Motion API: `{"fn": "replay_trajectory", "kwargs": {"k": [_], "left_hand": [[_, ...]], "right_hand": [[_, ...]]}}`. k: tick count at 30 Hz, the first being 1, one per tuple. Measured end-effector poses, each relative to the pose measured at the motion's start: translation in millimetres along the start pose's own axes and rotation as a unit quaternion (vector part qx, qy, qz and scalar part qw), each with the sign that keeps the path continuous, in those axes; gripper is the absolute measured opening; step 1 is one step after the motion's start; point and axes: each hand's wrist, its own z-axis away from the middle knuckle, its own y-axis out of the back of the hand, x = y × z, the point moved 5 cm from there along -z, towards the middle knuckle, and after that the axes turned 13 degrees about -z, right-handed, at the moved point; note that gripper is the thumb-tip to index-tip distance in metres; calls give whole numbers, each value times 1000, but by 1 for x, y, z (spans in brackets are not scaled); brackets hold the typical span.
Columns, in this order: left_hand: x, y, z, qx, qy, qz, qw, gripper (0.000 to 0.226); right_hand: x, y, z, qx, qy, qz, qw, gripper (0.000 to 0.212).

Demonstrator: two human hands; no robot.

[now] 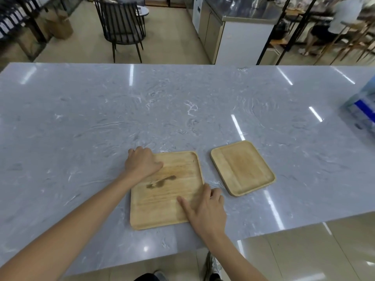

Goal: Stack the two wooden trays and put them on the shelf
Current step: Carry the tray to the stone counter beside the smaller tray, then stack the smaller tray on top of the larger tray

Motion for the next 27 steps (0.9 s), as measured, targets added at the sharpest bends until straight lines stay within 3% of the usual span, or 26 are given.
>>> {"fn": "replay_trajectory", "kwargs": {"k": [7, 12, 16, 19, 27], "left_hand": [[17, 11, 12, 32, 10, -19, 999, 58], [51, 24, 6, 65, -22, 13, 998, 57], [101, 33, -1, 79, -68, 65, 992, 50], [142, 33, -5, 72, -95, 64, 991, 49], [222, -17, -11, -41, -93, -37, 994, 54]], "right_hand": [[9, 36, -12, -26, 49, -16, 998, 80], [39, 95, -46, 5, 77, 6, 997, 67], [83, 140, -82, 45, 43, 21, 998, 62], [114, 162, -107, 43, 16, 31, 998, 64], [156, 156, -142, -73, -10, 29, 997, 93]]}}
